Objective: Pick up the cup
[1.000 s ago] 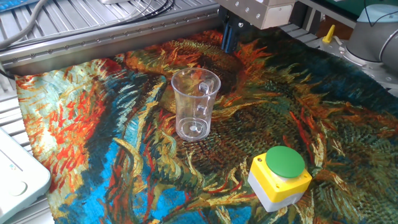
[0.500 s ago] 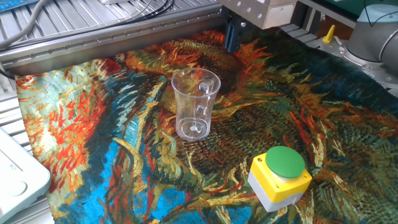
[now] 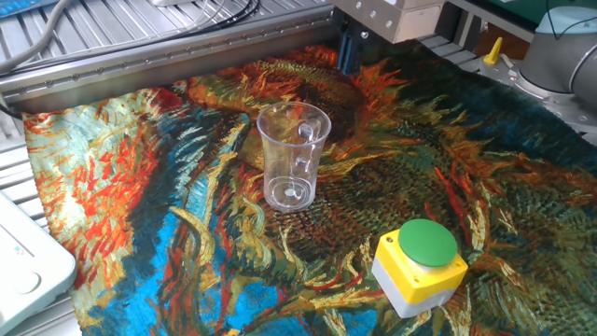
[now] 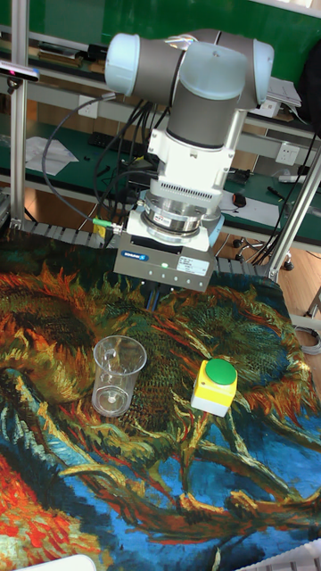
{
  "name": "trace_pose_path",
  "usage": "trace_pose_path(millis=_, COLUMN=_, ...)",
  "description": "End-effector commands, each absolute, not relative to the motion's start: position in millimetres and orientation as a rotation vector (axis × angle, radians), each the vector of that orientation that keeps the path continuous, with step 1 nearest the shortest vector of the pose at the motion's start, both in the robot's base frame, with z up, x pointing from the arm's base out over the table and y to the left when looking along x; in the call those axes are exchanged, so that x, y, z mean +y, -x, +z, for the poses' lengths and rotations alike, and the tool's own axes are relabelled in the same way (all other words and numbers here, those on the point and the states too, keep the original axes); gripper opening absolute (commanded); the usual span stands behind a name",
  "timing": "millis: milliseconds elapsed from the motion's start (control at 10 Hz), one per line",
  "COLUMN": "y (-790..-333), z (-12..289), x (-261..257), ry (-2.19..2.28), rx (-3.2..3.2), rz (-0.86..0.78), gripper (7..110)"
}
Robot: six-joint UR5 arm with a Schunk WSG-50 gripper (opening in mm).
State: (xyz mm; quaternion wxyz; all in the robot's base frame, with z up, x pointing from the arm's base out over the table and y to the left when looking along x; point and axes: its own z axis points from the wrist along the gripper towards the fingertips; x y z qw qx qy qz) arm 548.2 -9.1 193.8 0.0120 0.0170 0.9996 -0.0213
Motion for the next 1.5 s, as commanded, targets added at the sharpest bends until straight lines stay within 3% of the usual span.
trace_pose_path(millis=0, y=-548.0, z=194.9, x=-9.8, ry=-0.043, rx=3.117, rz=-0.067, gripper=7)
trace_pose_path(millis=400, y=-546.5, z=194.7, x=-2.5, ry=-0.006, rx=3.125, rz=-0.022, gripper=7)
trace_pose_path(millis=900, y=-596.7, z=155.6, x=-17.5, ry=0.027, rx=3.091, rz=-0.051, gripper=7)
trace_pose_path(millis=1400, y=-596.7, z=160.9, x=-16.3, ry=0.021, rx=3.081, rz=-0.018, gripper=7)
